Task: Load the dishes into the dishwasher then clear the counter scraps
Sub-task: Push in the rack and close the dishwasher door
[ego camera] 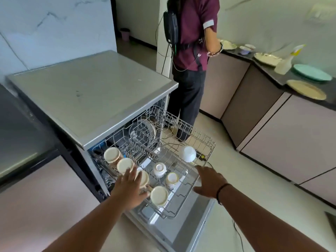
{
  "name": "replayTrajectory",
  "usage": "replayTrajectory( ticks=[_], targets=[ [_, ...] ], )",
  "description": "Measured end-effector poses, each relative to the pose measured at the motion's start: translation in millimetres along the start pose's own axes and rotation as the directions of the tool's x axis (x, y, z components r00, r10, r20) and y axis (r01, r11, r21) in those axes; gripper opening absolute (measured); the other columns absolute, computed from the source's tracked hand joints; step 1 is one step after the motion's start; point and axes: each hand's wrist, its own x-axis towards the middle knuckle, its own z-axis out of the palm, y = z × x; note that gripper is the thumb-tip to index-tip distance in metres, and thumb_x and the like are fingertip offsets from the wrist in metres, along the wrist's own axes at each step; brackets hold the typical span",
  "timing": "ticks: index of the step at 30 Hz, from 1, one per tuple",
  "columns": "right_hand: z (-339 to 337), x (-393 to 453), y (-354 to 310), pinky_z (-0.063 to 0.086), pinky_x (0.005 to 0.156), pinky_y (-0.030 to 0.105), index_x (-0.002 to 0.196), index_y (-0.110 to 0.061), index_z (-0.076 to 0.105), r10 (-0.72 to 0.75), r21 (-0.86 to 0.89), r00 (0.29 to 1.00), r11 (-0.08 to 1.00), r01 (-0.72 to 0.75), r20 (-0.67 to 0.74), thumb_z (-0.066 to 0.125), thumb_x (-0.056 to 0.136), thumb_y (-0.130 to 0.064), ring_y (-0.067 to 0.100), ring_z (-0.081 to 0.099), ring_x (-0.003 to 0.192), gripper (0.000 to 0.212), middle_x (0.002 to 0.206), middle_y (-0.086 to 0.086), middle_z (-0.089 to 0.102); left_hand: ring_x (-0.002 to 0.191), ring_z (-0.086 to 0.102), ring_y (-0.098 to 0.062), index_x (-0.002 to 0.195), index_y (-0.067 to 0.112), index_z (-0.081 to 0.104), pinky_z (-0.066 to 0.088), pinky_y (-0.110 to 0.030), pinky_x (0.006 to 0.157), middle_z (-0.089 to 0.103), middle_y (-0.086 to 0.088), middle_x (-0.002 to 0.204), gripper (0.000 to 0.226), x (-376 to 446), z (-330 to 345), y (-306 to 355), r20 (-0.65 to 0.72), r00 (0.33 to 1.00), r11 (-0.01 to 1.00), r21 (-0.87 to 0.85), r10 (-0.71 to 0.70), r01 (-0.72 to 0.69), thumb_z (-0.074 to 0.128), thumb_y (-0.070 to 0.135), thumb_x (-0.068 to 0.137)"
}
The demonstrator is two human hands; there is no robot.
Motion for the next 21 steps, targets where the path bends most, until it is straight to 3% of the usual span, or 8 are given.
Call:
replayTrajectory(
  ticks=[3, 10, 15, 21],
  targets=[
    [-1, -6, 25, 0.036, 0.106, 0.041, 0.146, -0.026, 0.022, -0.023, -0.022, 1.000, 0.999, 0.023, 0.005, 0.060, 0.078, -0.054, 0.024, 0.038, 0.131, 0.083, 0.145, 0.003, 0.038, 0.147, -0.010, -0.032, 0.153, 0.020, 0.002, 0.002, -0.051, 0.117, -0.013, -0.010, 0.160, 0.089, -12, 12, 30, 0.038, 0.999, 0.998, -0.062, -0.002, 0.004, 0.035, 0.070, 0.087],
    [2, -4, 91, 0.033, 0.109, 0.036, 0.148, -0.022, 0.022, -0.198, 0.068, 0.980, 0.978, 0.199, -0.027, 0.063, 0.079, -0.053, 0.021, 0.034, 0.136, 0.087, 0.150, 0.002, 0.033, 0.148, 0.005, -0.028, 0.153, 0.018, 0.011, 0.016, -0.045, 0.118, -0.002, -0.009, 0.162, 0.080, -24, 31, 119, 0.088, 0.981, 0.958, -0.218, -0.172, 0.187, 0.035, 0.064, 0.092],
    [9, -10, 173, 0.029, 0.113, 0.037, 0.151, -0.022, 0.016, -0.304, 0.040, 0.951, 0.953, 0.302, 0.051, 0.064, 0.079, -0.054, 0.022, 0.024, 0.142, 0.093, 0.158, 0.005, 0.018, 0.140, 0.032, -0.024, 0.148, 0.015, 0.027, 0.029, -0.035, 0.113, 0.030, -0.010, 0.154, 0.069, -32, 65, 217, 0.075, 0.951, 0.816, -0.496, -0.300, 0.296, 0.046, 0.053, 0.094],
    [8, 3, 241, 0.021, 0.117, 0.034, 0.152, -0.022, 0.013, -0.329, 0.033, 0.935, 0.944, 0.328, 0.135, 0.063, 0.083, -0.052, 0.021, 0.018, 0.145, 0.090, 0.160, 0.003, 0.015, 0.137, 0.035, -0.019, 0.147, 0.021, 0.029, 0.031, -0.031, 0.111, 0.030, -0.005, 0.153, 0.070, -48, 107, 282, 0.289, 0.877, 0.684, -0.549, -0.384, 0.481, 0.045, 0.060, 0.091]
  ],
)
